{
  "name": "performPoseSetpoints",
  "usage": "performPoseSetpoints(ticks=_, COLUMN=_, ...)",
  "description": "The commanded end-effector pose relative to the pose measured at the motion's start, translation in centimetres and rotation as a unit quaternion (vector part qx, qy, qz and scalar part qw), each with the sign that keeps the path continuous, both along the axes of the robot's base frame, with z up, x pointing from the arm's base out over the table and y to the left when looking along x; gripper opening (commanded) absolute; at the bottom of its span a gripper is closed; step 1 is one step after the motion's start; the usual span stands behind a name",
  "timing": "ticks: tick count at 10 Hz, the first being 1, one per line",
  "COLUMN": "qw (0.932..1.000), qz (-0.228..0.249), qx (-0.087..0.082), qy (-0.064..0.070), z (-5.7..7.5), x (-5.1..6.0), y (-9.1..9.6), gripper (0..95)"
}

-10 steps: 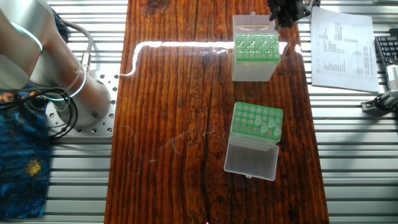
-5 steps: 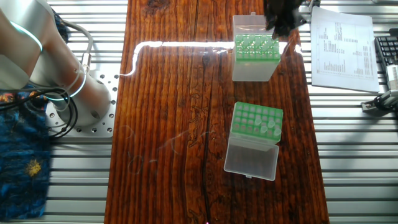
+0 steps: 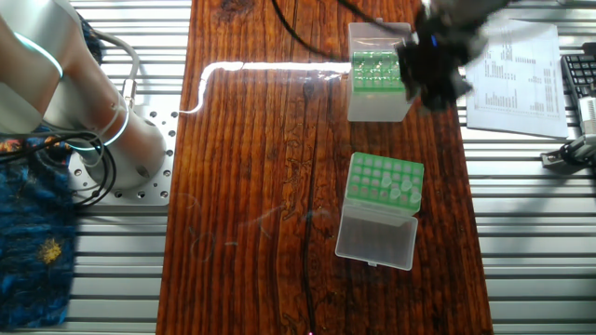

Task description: Transfer all large pipette tips from one holder to another

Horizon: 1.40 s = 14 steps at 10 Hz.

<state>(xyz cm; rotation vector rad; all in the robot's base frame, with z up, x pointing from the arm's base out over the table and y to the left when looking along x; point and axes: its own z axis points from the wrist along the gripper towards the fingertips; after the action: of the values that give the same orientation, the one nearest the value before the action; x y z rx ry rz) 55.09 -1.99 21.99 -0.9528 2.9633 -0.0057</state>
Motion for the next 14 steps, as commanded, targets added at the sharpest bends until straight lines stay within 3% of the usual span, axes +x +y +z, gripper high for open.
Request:
performPoseSetpoints(ticks=1, qw=1.0000, qz=-0.004, qx=-0.002, qy=0.001, z=-1.2, x=0.4, y=-2.5, gripper=19.0)
performPoseSetpoints(ticks=3, qw=0.9998, qz=0.015, qx=-0.007, qy=0.007, z=-2.0, x=0.6, y=-3.9, gripper=19.0)
performPoseSetpoints(ticks=5, qw=0.9991, qz=0.028, qx=-0.027, qy=0.014, z=-2.7, x=0.3, y=-4.9, gripper=19.0)
performPoseSetpoints(ticks=8, qw=0.9997, qz=-0.002, qx=-0.021, qy=0.012, z=-4.3, x=-0.3, y=-6.1, gripper=19.0)
performPoseSetpoints(ticks=14, qw=0.9995, qz=-0.029, qx=-0.010, qy=0.011, z=-5.4, x=-1.0, y=-8.8, gripper=19.0)
